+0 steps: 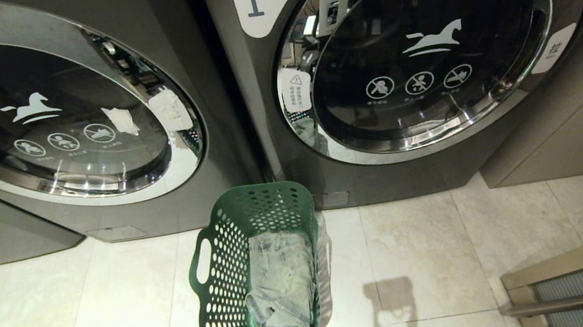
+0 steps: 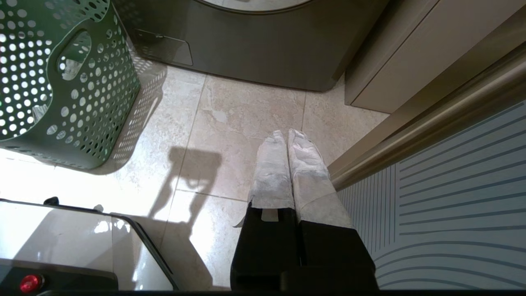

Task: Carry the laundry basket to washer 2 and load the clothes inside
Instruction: Open the lid of the washing machine

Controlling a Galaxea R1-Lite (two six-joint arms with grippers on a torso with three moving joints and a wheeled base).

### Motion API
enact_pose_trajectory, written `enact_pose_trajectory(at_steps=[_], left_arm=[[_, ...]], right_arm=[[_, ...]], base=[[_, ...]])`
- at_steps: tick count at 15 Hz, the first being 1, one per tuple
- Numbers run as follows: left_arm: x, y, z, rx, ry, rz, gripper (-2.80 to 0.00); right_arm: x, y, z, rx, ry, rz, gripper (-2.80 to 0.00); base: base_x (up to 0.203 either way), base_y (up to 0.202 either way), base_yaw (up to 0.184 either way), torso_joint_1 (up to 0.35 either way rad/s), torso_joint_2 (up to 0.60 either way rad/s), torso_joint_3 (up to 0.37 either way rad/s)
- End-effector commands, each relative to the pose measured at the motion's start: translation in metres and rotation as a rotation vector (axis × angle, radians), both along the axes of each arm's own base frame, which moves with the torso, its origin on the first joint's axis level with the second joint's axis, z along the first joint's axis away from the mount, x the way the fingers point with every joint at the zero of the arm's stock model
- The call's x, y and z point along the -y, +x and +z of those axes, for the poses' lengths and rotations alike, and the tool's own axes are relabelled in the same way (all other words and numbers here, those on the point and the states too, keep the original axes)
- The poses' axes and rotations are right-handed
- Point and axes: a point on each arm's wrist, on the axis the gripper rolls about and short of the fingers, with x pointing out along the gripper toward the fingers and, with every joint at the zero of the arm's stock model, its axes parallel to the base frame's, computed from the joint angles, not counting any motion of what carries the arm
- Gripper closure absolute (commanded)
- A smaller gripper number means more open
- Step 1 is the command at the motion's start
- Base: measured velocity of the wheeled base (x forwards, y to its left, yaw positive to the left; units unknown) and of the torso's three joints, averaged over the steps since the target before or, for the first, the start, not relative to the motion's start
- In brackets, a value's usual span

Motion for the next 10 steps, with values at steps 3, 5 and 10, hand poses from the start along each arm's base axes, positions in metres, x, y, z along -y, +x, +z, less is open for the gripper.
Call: enact_pose_trajectory(at_steps=[3,5,10], left_arm=[[0.000,-0.002,0.013,0.086,0.016,-0.002,0.00],[0.000,-0.009,0.033,0.178,0.031,-0.010,0.00],[0.001,-0.013,0.103,0.243,0.029,-0.071,0.00]], right_arm=[[0.000,0.000,0.000,-0.002,0.001,-0.001,0.00],[0.000,0.000,0.000,-0.002,0.001,-0.001,0.00],[0.000,0.000,0.000,-0.002,0.000,0.001,0.00]], base=[[0.000,0.000,0.000,0.000,0.00,0.000],[0.000,0.000,0.000,0.000,0.00,0.000],[0.000,0.000,0.000,0.000,0.00,0.000]])
